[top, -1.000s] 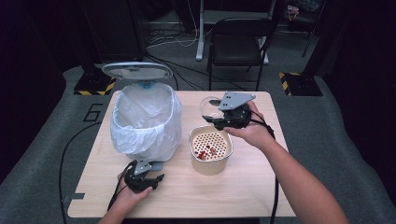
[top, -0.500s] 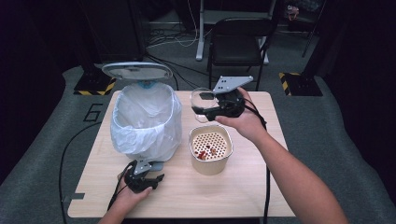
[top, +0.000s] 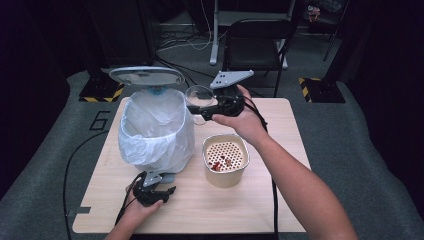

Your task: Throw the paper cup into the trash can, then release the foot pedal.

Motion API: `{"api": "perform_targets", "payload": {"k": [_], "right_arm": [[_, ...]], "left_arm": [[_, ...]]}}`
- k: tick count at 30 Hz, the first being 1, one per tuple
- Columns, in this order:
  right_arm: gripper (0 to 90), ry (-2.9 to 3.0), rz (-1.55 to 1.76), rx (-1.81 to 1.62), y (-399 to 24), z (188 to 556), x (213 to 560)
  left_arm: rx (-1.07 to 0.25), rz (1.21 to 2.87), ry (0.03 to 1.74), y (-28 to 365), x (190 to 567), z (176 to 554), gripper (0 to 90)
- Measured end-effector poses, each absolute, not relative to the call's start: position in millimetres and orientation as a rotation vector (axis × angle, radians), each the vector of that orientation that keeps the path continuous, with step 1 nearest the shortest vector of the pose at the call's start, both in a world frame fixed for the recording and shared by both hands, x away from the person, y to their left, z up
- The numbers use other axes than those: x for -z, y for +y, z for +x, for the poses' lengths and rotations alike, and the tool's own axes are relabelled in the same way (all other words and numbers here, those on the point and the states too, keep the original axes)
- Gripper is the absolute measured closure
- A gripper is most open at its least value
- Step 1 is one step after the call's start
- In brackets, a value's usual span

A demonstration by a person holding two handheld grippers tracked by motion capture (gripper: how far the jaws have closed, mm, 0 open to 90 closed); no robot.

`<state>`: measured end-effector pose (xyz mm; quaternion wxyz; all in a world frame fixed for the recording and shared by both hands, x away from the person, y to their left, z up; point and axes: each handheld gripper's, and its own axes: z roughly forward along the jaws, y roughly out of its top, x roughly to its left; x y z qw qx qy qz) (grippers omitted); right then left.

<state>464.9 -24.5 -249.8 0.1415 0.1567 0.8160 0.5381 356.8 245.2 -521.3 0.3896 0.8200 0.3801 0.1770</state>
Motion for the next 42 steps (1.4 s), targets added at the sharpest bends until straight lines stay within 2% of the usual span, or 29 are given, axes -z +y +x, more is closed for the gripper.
{"api": "perform_targets", "payload": {"k": [14, 42], "right_arm": [[43.4, 2.349, 0.471, -1.594, 11.9, 474.7, 245.6], [42.6, 2.362, 0.511, -1.581, 85.0, 481.3, 277.9]], "left_arm": [[-0.431, 2.073, 0.981, 244.9, 520.6, 357.4, 32.4], [-0.434, 2.086, 0.972, 245.8, 520.3, 357.4, 32.4]]}}
